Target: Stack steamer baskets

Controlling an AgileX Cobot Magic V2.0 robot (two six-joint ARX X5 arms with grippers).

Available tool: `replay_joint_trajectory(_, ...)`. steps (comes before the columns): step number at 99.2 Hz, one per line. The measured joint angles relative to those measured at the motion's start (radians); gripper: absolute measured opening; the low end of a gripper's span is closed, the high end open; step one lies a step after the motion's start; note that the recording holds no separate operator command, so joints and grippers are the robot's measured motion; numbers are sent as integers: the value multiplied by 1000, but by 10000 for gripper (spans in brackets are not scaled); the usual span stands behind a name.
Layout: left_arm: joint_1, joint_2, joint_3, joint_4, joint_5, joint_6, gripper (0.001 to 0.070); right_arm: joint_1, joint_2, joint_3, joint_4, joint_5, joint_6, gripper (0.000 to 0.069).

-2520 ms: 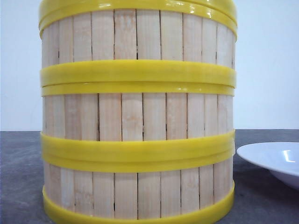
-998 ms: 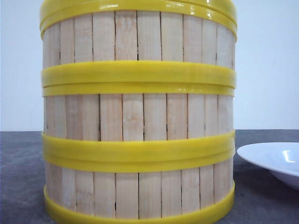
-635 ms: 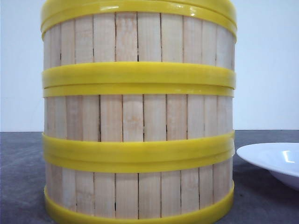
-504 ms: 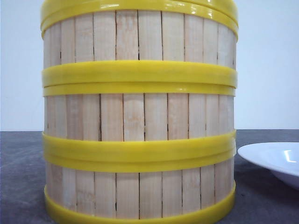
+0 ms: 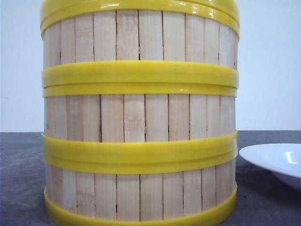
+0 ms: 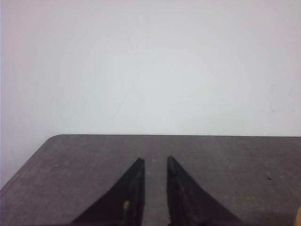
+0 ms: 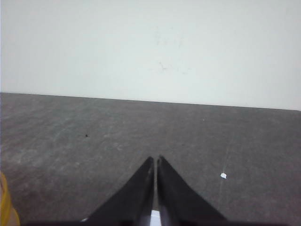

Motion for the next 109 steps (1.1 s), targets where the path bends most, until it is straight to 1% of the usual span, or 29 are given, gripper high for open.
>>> replay_joint_trajectory(85,0,0,0,0,0,0,73,0,0,0,2,0,0,9)
replay_joint_trajectory(89,-3,0,0,2,0,-11,73,0,0,0,2,0,0,9)
replay_joint_trajectory(92,-4,0,0,9,0,-30,73,0,0,0,2,0,0,9)
replay_joint_trajectory(97,2,0,-2,30,0,-71,73,0,0,0,3,0,0,9)
replay_joint_trajectory(102,27,-1,-14,45,7,-115,73,0,0,0,3,0,0,9)
replay_joint_trajectory(106,56,-2,-40,57,38,-137,73,0,0,0,3,0,0,9)
replay_joint_trajectory(107,68,-3,-55,64,56,-140,73,0,0,0,3,0,0,9)
replay_joint_trajectory(108,71,-3,-60,68,63,-141,73,0,0,0,3,0,0,9)
replay_joint_trajectory(109,84,-3,-79,78,87,-145,73,0,0,0,3,0,0,9)
